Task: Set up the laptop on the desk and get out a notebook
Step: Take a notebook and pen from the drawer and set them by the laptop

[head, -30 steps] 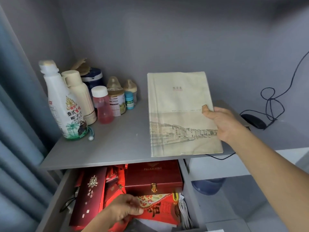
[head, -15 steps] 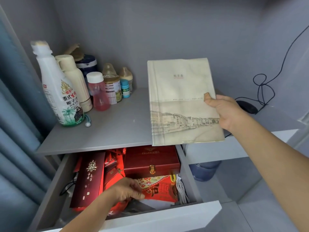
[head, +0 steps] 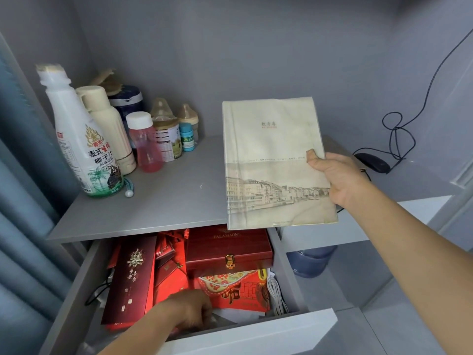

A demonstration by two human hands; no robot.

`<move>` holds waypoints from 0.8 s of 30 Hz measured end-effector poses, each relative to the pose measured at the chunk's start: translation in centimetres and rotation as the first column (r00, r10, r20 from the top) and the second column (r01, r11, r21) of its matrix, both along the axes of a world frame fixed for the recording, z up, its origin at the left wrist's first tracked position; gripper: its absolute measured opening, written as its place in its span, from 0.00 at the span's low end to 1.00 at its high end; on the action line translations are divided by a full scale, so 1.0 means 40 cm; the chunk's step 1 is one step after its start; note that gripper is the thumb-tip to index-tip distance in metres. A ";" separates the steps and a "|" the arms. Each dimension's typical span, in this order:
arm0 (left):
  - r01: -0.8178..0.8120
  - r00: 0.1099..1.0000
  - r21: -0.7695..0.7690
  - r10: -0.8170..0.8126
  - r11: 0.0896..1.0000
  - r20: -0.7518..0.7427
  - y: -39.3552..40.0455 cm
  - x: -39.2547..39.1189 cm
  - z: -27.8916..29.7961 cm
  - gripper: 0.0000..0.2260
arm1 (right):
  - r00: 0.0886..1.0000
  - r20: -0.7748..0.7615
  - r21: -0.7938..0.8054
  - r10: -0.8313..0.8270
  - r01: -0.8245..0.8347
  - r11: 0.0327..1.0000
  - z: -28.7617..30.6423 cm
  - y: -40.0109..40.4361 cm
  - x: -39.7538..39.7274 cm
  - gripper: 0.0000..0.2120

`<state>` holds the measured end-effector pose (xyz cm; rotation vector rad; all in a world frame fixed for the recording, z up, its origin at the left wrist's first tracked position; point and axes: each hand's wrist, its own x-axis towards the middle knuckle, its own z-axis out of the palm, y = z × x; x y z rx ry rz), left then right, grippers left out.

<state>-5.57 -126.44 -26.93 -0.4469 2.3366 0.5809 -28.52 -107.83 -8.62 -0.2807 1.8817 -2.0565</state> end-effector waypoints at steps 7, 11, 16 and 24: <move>0.137 0.990 -0.215 -0.143 0.967 -0.011 0.023 -0.005 0.009 0.11 | 1.000 0.024 0.004 -0.021 0.021 1.000 -0.013 0.005 -0.008 0.03; 0.176 0.982 -0.286 -0.190 0.942 -0.020 0.035 -0.005 0.017 0.12 | 0.999 0.021 0.008 -0.025 0.025 1.000 -0.010 0.008 -0.015 0.03; 0.228 0.966 -0.287 -0.253 0.930 -0.053 0.036 0.001 0.024 0.11 | 0.999 0.039 0.017 -0.038 0.037 0.999 -0.009 0.008 -0.020 0.04; 0.308 0.932 -0.333 -0.353 0.891 -0.082 0.046 0.000 0.026 0.12 | 0.999 0.034 0.014 -0.022 0.022 1.000 -0.008 0.004 -0.015 0.03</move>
